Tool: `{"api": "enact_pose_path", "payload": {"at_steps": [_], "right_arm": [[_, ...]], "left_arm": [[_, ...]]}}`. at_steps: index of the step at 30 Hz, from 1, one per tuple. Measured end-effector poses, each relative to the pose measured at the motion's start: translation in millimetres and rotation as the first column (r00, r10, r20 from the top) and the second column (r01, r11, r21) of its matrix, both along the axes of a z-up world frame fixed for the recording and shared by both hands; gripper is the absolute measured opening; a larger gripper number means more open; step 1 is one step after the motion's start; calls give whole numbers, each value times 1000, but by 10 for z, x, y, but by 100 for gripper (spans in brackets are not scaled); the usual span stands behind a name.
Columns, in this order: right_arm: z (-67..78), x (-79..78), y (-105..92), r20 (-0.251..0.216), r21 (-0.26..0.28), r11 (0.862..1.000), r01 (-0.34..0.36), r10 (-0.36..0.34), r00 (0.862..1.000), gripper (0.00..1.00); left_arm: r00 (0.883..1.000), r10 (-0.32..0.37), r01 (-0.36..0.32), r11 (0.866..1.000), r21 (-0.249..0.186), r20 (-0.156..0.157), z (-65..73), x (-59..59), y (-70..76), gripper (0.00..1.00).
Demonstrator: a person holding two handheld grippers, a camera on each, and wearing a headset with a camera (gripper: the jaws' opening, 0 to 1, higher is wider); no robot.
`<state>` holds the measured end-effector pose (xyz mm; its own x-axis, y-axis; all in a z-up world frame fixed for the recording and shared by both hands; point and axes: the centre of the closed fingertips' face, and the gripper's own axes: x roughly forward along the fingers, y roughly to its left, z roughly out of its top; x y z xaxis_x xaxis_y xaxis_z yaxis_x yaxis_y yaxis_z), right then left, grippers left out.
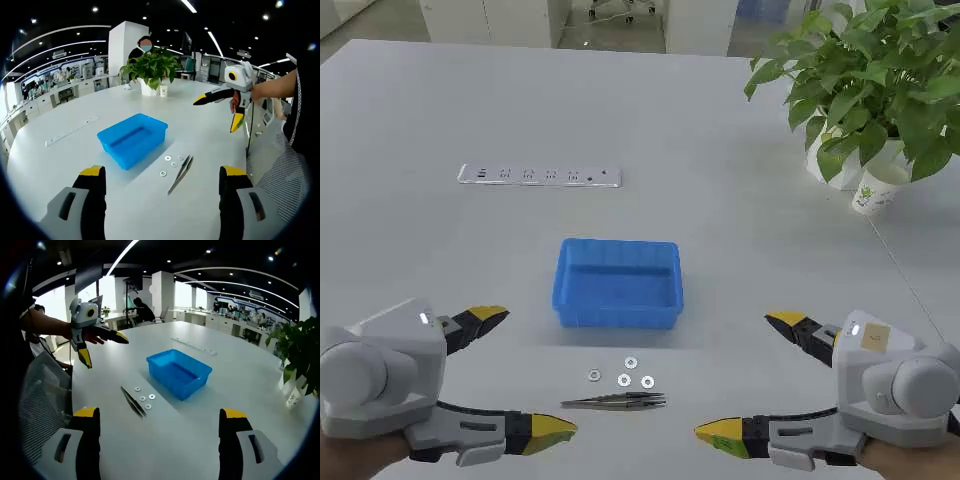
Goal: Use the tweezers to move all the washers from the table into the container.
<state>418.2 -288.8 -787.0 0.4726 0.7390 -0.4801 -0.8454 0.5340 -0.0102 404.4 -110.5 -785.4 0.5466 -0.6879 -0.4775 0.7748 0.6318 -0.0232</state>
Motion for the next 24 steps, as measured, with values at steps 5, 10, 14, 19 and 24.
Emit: {"api": "enact_pose_path", "payload": {"at_steps": [5, 10, 14, 19, 24], "right_arm": [[-15, 7, -8, -3, -1, 1000, -2, 2, 1000, 100], [-25, 25, -10, -4, -2, 1000, -3, 3, 1000, 100], [-38, 35, -8, -7, -5, 1000, -5, 5, 1000, 100], [-41, 50, -10, -5, -8, 1000, -5, 5, 1000, 100], [-41, 55, -15, -2, -11, 1000, -8, 8, 1000, 100]], "left_arm": [[1000, -4, 4, 1000, 0, -4, -7, -3, -4, 99], [1000, -3, 3, 1000, 0, -8, -11, 2, 4, 99], [1000, -6, 6, 1000, 1, -9, -15, 8, 8, 99], [1000, -7, 7, 1000, -2, -9, -15, 20, 13, 99], [1000, -9, 9, 1000, 0, -3, -9, 30, 23, 99]]}}
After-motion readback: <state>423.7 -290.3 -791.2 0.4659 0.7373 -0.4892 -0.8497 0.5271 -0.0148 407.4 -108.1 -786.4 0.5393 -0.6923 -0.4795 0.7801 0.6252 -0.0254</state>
